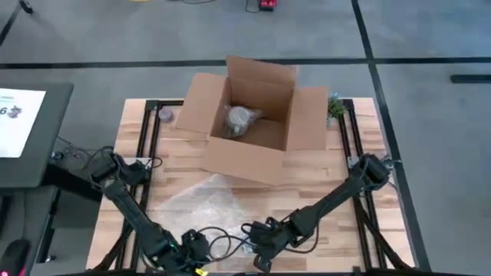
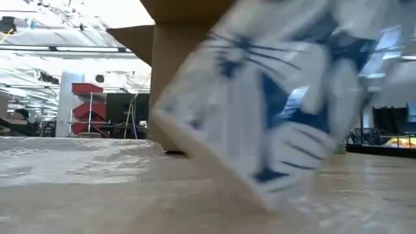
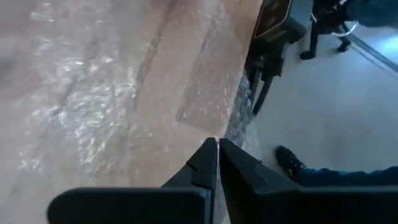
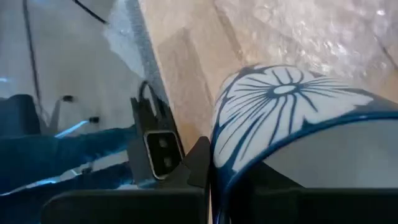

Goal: Wrap mug
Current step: Prepare the transparent bubble wrap

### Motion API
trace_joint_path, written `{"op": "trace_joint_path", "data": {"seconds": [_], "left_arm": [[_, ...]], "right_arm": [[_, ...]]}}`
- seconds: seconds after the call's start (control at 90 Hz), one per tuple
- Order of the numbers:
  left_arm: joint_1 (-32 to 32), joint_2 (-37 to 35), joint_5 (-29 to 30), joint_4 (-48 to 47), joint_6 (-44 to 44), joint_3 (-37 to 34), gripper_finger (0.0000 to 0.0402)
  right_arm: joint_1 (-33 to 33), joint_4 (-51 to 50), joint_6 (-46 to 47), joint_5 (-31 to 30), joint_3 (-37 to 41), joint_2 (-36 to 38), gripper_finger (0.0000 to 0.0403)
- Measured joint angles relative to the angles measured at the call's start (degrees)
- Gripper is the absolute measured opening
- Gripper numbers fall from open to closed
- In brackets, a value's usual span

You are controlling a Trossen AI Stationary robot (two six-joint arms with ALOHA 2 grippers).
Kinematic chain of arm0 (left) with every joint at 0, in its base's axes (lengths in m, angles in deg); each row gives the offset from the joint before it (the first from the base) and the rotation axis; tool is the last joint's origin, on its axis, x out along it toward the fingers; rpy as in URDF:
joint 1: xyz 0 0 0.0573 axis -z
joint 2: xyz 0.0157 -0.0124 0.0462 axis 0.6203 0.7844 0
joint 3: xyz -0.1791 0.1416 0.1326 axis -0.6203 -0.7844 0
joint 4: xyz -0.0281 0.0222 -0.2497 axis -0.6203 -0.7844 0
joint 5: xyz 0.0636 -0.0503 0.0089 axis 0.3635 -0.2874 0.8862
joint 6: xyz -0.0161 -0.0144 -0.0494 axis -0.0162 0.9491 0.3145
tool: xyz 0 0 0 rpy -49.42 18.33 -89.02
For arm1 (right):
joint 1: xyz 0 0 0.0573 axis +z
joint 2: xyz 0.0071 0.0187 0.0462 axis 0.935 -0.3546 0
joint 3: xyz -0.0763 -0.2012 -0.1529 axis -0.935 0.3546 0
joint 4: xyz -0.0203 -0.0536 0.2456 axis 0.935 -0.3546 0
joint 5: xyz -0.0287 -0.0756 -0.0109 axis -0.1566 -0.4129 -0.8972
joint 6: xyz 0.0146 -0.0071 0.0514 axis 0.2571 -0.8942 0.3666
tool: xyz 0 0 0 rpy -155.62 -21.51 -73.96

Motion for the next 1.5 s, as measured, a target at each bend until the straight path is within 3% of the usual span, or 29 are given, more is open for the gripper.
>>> {"op": "trace_joint_path", "data": {"seconds": [0.278,0.478,0.589,0.7,0.811,0.922,1.122,1.356,1.5], "left_arm": [[-3.6,3.1,5.4,-1.9,-3.3,3.4,0.0000],[-7.1,3.1,7.4,4.2,-12.9,3.5,0.0006],[-9.4,3.1,4.3,9.4,-21.4,3.3,0.0045],[-11.1,3.1,0.6,11.4,-28.7,3.3,0.0108],[-11.9,4.0,-6.1,8.0,-33.2,3.3,0.0160],[-11.7,6.7,-9.4,3.0,-32.7,3.2,0.0175],[-10.3,12.4,-10.3,1.2,-30.1,6.0,0.0144],[-10.1,12.7,-6.0,-8.1,-26.7,11.5,0.0016],[-10.1,10.5,-0.7,-15.4,-24.0,17.5,0.0012]], "right_arm": [[7.4,-20.2,10.1,-1.0,0.4,4.9,0.0009],[10.2,-22.2,13.8,-1.1,0.6,8.7,0.0008],[10.9,-21.7,14.9,-1.8,0.5,9.5,0.0008],[11.1,-21.3,15.1,-1.8,0.6,9.4,0.0008],[11.1,-19.8,15.0,-1.8,0.5,9.5,0.0008],[11.0,-19.7,15.0,-1.9,0.5,9.5,0.0008],[10.6,-19.1,14.5,-2.6,0.5,9.5,0.0008],[10.6,-19.4,12.8,-3.0,0.5,9.5,0.0009],[10.6,-24.1,12.7,-3.0,0.5,9.4,0.0009]]}}
